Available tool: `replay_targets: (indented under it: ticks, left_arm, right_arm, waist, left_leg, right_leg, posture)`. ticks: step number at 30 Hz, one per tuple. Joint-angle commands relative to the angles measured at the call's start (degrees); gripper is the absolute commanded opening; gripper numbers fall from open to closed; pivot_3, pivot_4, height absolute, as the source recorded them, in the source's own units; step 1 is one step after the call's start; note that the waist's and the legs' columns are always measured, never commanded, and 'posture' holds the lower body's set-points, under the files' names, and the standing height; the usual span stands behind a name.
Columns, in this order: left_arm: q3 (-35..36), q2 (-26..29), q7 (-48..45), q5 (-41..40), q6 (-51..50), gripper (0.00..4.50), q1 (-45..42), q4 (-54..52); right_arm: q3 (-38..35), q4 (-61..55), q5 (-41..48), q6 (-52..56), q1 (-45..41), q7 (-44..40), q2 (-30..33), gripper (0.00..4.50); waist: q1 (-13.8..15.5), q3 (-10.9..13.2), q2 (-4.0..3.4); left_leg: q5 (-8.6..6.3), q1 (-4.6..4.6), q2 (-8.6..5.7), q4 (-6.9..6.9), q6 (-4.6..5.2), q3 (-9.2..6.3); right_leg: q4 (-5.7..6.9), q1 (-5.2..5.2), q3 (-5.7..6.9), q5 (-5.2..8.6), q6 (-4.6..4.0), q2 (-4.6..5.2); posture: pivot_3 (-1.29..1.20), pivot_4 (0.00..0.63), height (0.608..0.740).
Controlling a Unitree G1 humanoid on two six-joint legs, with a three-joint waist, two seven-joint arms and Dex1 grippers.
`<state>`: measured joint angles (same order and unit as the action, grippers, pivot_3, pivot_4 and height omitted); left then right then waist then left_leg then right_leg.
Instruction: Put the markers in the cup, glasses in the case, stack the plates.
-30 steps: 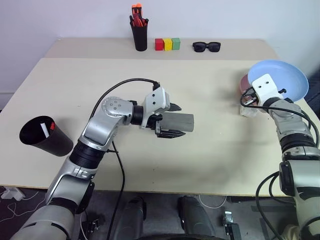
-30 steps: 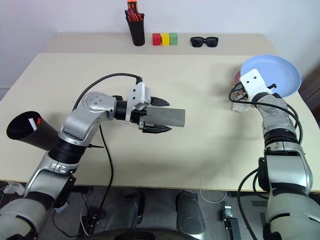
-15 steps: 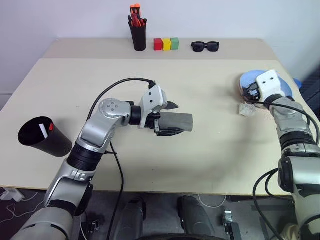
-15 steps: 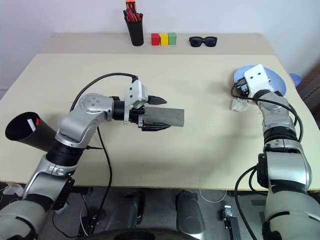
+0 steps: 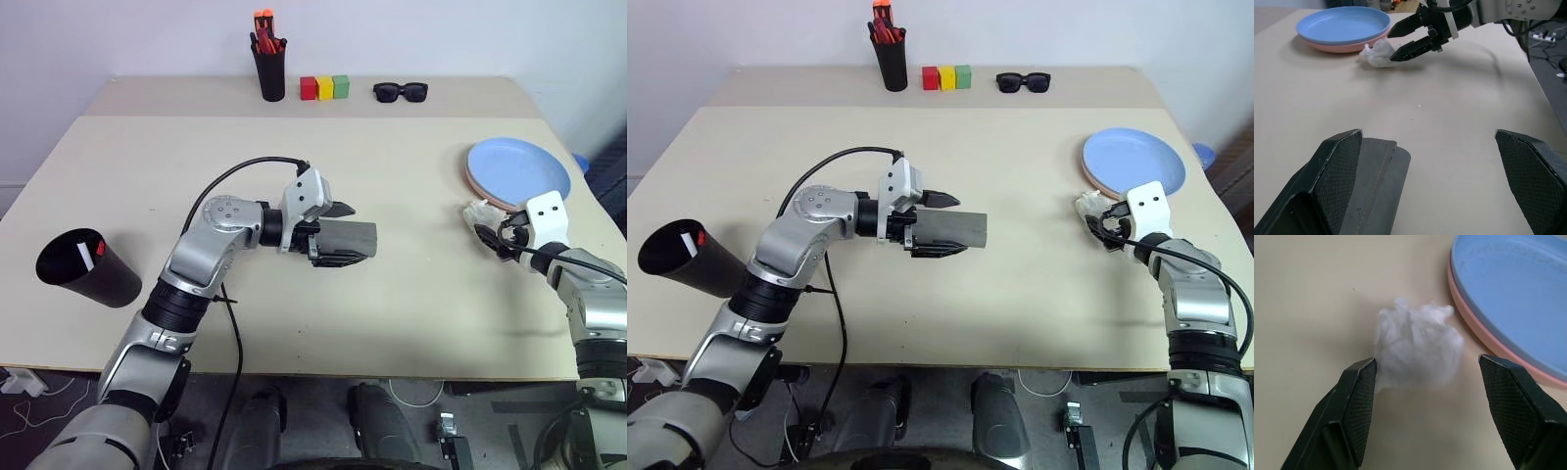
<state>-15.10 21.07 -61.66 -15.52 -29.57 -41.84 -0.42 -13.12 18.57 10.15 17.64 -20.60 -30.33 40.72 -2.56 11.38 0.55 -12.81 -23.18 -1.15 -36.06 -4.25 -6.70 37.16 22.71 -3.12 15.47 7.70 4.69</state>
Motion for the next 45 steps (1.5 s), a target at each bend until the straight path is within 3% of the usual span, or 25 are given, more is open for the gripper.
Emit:
replay_targets:
  ticks: [1, 8, 11, 16, 27, 39, 42, 45]
  left_arm:
    - [0.1, -0.2, 0.2, -0.3, 1.0, 4.50, -1.7, -0.7]
    - [0.5, 0.4, 1.0, -0.2, 0.6, 4.50, -1.4, -1.4]
    - [0.7, 0.8, 1.3, -0.3, 0.3, 4.50, -1.2, -1.8]
    - [0.8, 1.1, 1.7, -0.4, 0.1, 4.50, -1.1, -2.1]
    - [1.4, 0.8, 3.2, -1.1, -0.2, 4.50, -1.0, -2.2]
    - [2.0, 1.9, 5.0, -1.2, -1.6, 4.50, 0.3, -4.9]
    - [2.3, 2.3, 5.6, -1.3, -2.3, 4.50, 0.7, -5.8]
    - [2.5, 2.7, 6.1, -1.5, -3.0, 4.50, 1.0, -6.5]
  right_arm:
    - [-0.2, -0.6, -0.6, -1.5, -1.0, 0.9, -0.6, 3.36]
    - [1.4, 3.4, -1.1, -3.3, -4.2, 1.2, -2.9, 3.36]
    - [1.5, 5.3, -1.3, -4.0, -5.3, 1.2, -3.4, 2.52]
    - [1.8, 5.9, -1.9, -4.9, -5.8, 1.8, -3.6, 0.12]
    - [-1.3, 9.1, -1.3, -12.3, -11.8, 6.0, -3.7, 0.12]
    - [2.2, 44.2, -9.9, -30.4, -30.8, 14.1, 0.2, 0.12]
    - [3.1, 49.1, -11.3, -31.8, -33.1, 14.7, 0.6, 1.01]
    - [3.4, 51.5, -12.0, -32.5, -34.4, 15.3, 0.7, 2.38]
  waist:
    - [0.1, 0.0, 0.00]
    - [0.0, 0.0, 0.00]
    - [0.0, 0.0, 0.00]
    - [0.0, 0.0, 0.00]
    - [-0.1, 0.0, -0.01]
    - [-0.1, 0.0, -0.01]
    - [-0.3, 0.0, -0.01]
    - [-0.4, 0.0, -0.01]
  left_leg:
    - [0.00, 0.00, 0.00, 0.00, 0.00, 0.00]
    - [0.00, 0.00, 0.00, 0.02, 0.00, 0.00]
    - [0.00, -0.01, 0.00, 0.02, 0.00, 0.00]
    - [0.00, -0.02, 0.00, 0.01, 0.00, 0.00]
    - [0.00, -0.01, 0.00, 0.02, 0.00, 0.00]
    - [0.00, -0.04, -0.01, 0.08, 0.00, 0.01]
    - [0.00, -0.04, -0.01, 0.09, 0.00, 0.01]
    - [0.00, -0.04, -0.01, 0.10, 0.00, 0.01]
  right_leg:
    - [-0.01, 0.00, 0.00, 0.00, 0.00, 0.00]
    - [-0.01, 0.01, 0.00, 0.00, 0.00, 0.00]
    - [-0.01, 0.01, 0.00, 0.00, 0.00, 0.00]
    - [-0.02, 0.01, 0.00, 0.00, 0.00, 0.00]
    - [0.00, 0.03, 0.00, 0.00, 0.00, 0.00]
    - [-0.06, 0.05, -0.01, 0.00, -0.01, 0.01]
    - [-0.06, 0.06, -0.01, 0.00, -0.01, 0.01]
    - [-0.05, 0.06, -0.02, 0.00, -0.01, 0.01]
  posture:
    - [0.00, 0.150, 0.740]
    - [0.00, 0.150, 0.740]
    - [0.00, 0.150, 0.740]
    - [0.00, 0.150, 0.740]
    - [0.00, 0.150, 0.740]
    - [0.00, 0.150, 0.740]
    - [0.00, 0.150, 0.740]
    - [0.00, 0.150, 0.740]
